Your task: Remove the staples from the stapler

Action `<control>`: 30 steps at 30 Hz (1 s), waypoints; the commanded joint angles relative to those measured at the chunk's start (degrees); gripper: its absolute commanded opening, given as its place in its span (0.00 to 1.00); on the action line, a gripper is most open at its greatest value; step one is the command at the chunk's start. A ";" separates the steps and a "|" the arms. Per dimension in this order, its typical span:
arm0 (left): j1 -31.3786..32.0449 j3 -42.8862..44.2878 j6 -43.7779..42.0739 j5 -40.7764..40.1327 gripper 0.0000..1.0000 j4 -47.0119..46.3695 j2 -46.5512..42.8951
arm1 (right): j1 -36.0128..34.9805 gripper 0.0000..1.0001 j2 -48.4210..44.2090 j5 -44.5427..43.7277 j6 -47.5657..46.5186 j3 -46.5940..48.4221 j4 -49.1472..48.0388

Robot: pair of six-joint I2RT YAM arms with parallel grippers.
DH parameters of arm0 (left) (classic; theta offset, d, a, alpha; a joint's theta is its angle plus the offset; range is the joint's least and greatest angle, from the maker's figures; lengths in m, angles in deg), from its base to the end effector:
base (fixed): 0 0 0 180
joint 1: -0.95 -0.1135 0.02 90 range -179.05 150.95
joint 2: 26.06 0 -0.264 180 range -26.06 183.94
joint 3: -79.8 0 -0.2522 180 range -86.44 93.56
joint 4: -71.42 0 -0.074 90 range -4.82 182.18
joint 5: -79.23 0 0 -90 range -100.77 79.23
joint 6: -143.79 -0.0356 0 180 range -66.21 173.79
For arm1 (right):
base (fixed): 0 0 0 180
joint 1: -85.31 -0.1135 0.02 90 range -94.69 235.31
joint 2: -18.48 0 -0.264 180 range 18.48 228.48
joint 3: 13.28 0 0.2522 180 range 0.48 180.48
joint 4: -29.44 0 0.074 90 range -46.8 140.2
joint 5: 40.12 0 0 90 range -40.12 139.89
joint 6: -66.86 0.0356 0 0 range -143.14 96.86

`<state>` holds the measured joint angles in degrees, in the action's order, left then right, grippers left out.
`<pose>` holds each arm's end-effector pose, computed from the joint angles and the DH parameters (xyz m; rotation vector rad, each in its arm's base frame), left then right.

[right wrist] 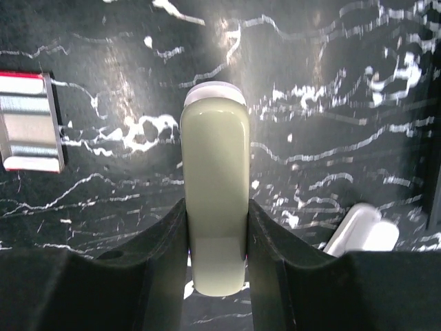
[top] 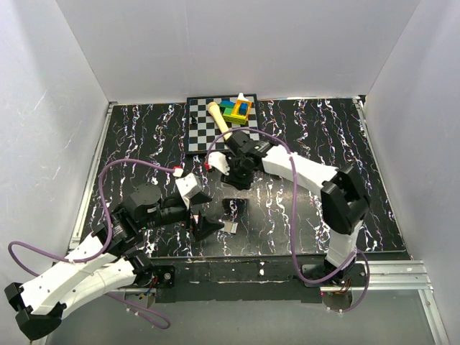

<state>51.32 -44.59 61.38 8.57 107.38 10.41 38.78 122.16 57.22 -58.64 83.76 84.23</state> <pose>0.0859 -0.1222 0.3220 0.9448 1.7330 -0.9962 0.2617 0.2827 0.2449 -1.7704 1.9696 0.2339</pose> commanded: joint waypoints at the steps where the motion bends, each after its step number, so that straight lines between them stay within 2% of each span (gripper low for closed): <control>1: 0.08 -0.36 0.05 0.97 0.98 -0.93 -1.75 | -2.34 0.37 4.68 2.77 -7.03 9.42 4.30; 11: 0.17 -0.54 -0.21 0.80 0.98 -1.01 -3.07 | -7.09 0.39 15.76 1.98 -13.97 22.61 10.11; 19: 0.17 -0.62 -0.21 1.15 0.98 -1.10 -2.89 | -8.76 0.40 21.38 3.48 -13.36 29.20 12.57; 30: 0.17 -0.54 -0.30 0.44 0.98 -1.01 -2.63 | -9.99 0.42 26.22 -0.13 -12.40 32.20 12.31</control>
<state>51.32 -44.76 61.34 9.00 107.01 7.76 29.28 147.69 57.96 -70.49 113.07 95.84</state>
